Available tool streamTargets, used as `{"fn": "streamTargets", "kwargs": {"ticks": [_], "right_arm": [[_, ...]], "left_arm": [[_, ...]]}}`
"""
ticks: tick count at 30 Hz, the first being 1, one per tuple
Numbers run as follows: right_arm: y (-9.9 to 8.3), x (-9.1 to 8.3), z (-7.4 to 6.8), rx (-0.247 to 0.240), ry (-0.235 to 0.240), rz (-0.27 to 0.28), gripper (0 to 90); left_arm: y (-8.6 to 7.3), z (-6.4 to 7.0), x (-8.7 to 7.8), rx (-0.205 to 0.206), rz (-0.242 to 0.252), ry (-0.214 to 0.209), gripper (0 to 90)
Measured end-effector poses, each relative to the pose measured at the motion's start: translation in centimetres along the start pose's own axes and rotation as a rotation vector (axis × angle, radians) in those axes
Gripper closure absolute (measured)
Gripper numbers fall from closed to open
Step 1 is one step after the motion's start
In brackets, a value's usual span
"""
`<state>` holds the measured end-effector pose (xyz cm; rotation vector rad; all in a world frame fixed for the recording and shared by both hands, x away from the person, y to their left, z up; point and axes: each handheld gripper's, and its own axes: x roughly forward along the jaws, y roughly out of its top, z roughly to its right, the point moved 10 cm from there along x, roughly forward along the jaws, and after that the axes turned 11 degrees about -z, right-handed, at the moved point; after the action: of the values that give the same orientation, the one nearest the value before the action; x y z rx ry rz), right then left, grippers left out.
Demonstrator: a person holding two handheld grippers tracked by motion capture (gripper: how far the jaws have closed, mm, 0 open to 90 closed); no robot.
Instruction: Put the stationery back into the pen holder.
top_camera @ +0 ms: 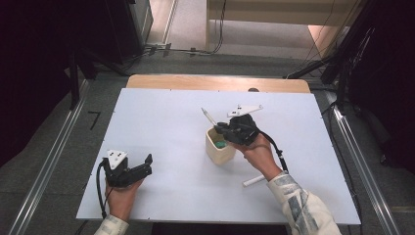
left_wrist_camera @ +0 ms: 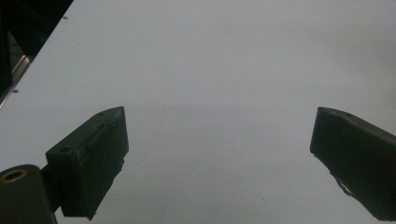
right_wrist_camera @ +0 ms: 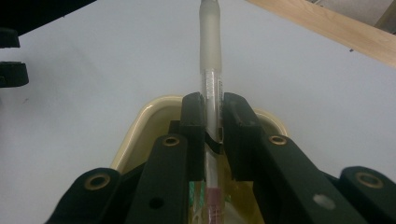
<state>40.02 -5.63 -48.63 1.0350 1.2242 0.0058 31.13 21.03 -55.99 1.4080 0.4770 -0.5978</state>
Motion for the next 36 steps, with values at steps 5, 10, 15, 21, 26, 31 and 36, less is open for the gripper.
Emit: {"fn": "streamTargets", "kwargs": {"ticks": [5, 10, 15, 21, 26, 31, 36], "right_arm": [[-0.09, 0.01, -0.09, -0.004, 0.002, 0.000, 76.1], [-0.45, 0.15, -0.11, -0.008, 0.010, -0.010, 71.8], [-0.69, 0.06, -0.03, -0.021, -0.005, -0.021, 76.8], [-0.56, 0.02, -0.06, -0.045, -0.023, -0.013, 77.3], [-0.46, -0.09, -0.06, -0.018, -0.001, -0.008, 77.4], [-0.25, -0.25, -0.43, 0.013, 0.039, 0.001, 77.4], [-0.34, -0.13, -0.82, 0.026, 0.061, -0.008, 77.3]], "left_arm": [[0.00, 0.00, -0.01, 0.000, 0.001, -0.001, 5.3], [-0.02, -0.04, -0.02, 0.002, -0.001, 0.000, 5.3], [0.01, 0.05, 0.00, 0.000, 0.001, -0.001, 5.3], [-0.01, 0.03, 0.03, -0.001, -0.001, 0.000, 5.2], [-0.01, 0.04, 0.06, -0.001, -0.001, 0.000, 5.2], [0.00, 0.05, 0.03, 0.000, -0.001, -0.002, 5.3], [0.00, 0.04, 0.03, -0.002, 0.000, -0.001, 5.2]]}}
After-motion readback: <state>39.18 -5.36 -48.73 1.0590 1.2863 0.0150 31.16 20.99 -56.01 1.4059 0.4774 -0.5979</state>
